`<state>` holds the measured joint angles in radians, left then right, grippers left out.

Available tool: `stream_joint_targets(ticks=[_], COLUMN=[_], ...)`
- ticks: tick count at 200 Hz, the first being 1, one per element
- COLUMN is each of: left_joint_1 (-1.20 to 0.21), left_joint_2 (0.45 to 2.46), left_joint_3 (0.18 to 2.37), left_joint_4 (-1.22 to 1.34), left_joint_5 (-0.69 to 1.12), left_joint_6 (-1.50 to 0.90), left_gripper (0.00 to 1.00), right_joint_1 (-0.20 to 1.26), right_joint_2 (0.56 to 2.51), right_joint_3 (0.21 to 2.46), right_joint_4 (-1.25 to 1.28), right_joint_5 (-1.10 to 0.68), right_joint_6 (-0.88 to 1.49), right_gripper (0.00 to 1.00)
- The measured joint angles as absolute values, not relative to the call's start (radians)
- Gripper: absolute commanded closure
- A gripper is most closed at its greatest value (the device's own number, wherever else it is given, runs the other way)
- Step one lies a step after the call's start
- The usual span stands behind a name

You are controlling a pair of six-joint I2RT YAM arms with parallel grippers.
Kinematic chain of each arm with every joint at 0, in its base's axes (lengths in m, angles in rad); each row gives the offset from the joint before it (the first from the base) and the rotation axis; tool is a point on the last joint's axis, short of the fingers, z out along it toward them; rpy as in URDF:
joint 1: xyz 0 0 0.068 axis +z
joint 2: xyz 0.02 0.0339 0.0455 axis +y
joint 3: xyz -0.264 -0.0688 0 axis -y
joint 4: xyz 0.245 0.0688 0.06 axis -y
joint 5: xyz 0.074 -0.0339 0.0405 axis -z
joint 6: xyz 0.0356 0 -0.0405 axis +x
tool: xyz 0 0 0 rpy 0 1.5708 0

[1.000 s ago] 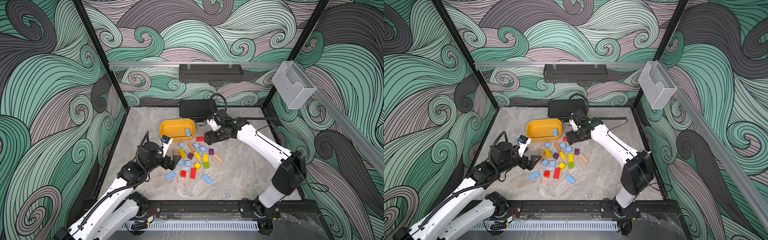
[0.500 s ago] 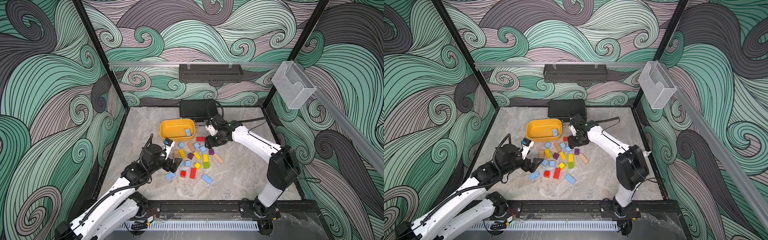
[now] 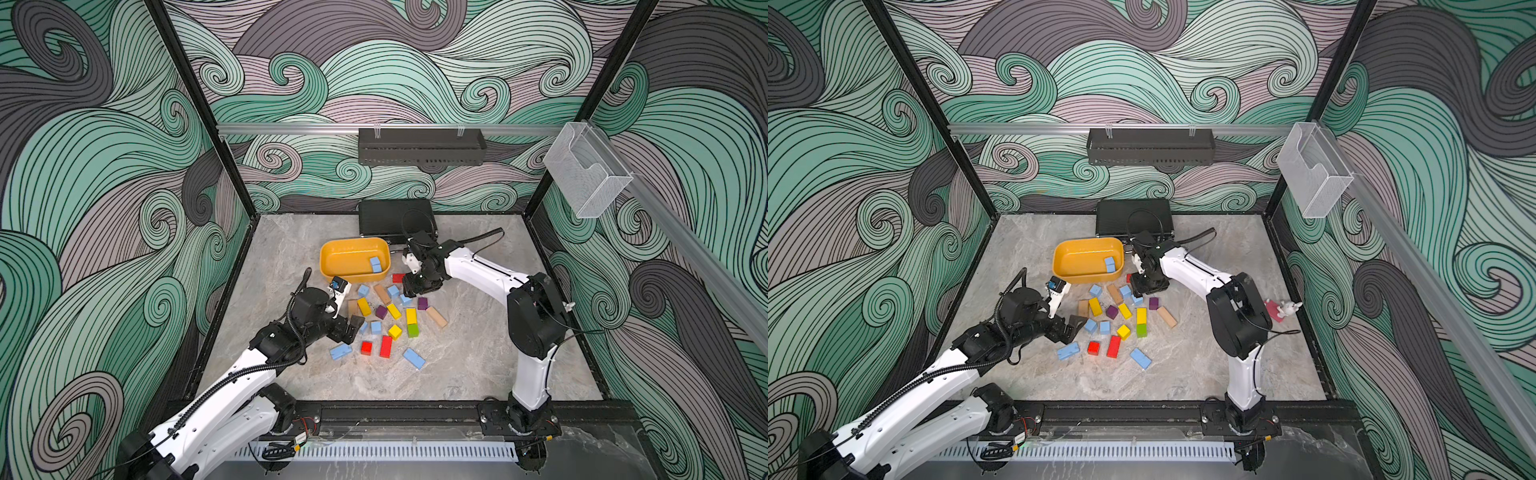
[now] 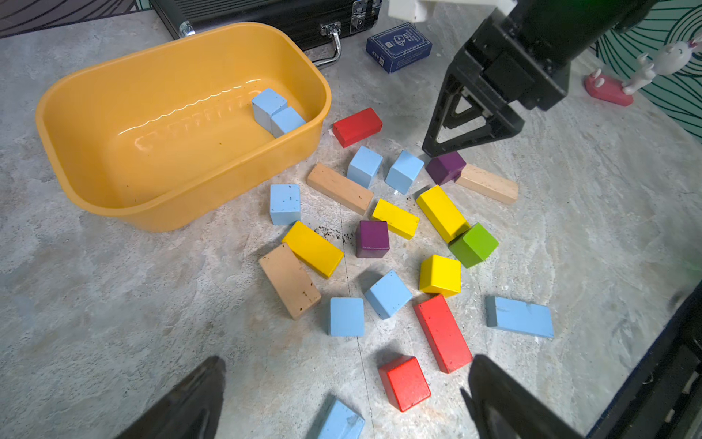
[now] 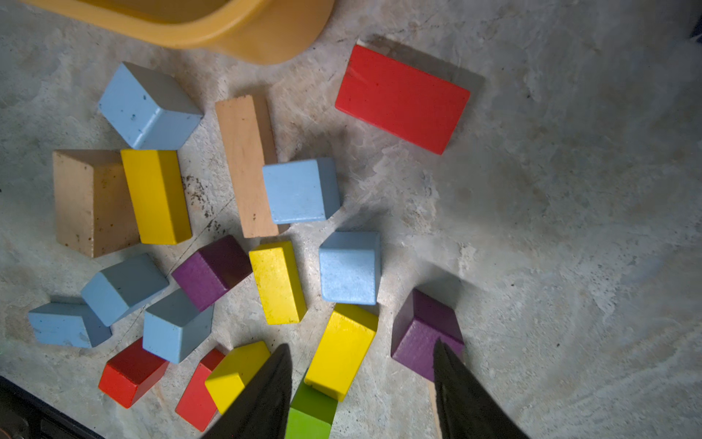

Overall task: Pick out the blue building blocks
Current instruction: Pick up the building block from the center of the board.

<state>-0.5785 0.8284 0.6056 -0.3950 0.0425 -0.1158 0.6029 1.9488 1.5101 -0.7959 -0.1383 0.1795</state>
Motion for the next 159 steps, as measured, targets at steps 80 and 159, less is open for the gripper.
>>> stream_joint_targets(ticks=[80,159], left_joint_1=[-0.579,-0.579], left_joint_2=[0.829,0.791], left_joint_3=[0.607,0.607], left_joint_4=[-0.411,-0.426], left_joint_5=[-0.033,-0.082], left_joint_6=[-0.144,-0.176], left_gripper=[0.01,0.01], right_joint_1=[0.625,0.638], right_joint_2=[2.030,2.090], right_joint_3=[1.563,1.580], right_joint_4=[-0.791,-0.797], right_joint_5=[-0.131,-0.113], right_joint_6=[0.167,0.165], right_gripper=[0.36,0.38])
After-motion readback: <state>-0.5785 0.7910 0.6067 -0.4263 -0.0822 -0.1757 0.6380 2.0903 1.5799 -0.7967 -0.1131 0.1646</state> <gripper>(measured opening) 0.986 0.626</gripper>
